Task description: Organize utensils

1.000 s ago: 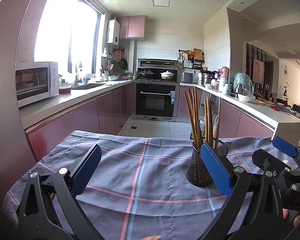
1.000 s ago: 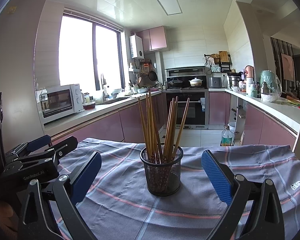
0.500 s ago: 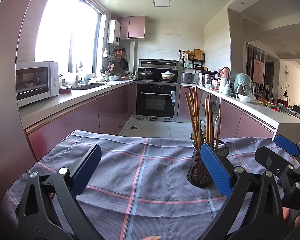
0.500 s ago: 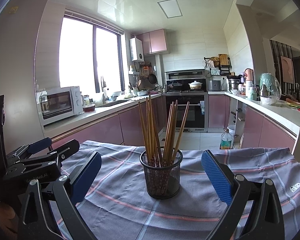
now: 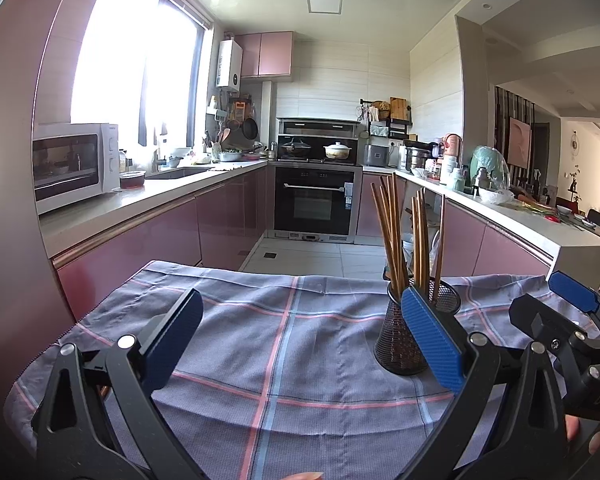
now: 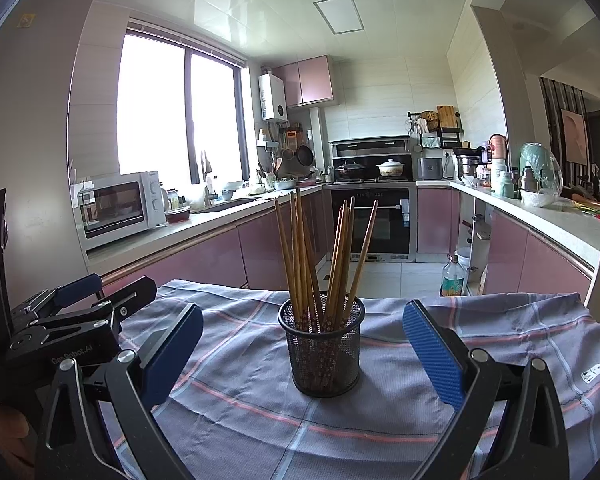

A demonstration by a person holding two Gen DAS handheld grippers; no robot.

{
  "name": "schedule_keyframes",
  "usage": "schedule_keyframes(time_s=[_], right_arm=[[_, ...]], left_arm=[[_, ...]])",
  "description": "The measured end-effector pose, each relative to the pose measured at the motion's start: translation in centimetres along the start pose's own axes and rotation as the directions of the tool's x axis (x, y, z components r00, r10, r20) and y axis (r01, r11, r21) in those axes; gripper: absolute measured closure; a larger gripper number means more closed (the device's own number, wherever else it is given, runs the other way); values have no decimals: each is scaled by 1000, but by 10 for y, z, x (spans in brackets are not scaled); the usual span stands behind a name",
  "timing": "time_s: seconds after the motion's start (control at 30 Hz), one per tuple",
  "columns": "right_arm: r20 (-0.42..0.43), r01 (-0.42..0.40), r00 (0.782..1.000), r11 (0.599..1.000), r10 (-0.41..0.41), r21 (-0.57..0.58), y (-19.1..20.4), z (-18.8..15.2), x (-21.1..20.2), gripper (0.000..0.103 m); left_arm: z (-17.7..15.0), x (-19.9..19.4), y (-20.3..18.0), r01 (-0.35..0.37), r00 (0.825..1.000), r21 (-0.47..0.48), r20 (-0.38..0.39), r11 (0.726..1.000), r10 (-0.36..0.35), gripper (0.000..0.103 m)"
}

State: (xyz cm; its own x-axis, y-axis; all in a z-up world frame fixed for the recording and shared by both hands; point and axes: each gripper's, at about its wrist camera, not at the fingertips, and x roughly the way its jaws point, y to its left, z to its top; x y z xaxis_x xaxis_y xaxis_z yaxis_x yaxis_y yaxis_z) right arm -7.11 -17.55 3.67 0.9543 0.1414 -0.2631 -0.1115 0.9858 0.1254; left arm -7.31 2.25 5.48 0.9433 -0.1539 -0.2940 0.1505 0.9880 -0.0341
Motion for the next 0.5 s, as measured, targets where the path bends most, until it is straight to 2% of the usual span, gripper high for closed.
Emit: schedule_keyframes(time_s=[0.5], right_arm=[[-8,-1,1000,1000,1,7,-3,-2,4,6]], left_arm=[[-2,4,-2,-15,1000,8,-2,1000,15,5]])
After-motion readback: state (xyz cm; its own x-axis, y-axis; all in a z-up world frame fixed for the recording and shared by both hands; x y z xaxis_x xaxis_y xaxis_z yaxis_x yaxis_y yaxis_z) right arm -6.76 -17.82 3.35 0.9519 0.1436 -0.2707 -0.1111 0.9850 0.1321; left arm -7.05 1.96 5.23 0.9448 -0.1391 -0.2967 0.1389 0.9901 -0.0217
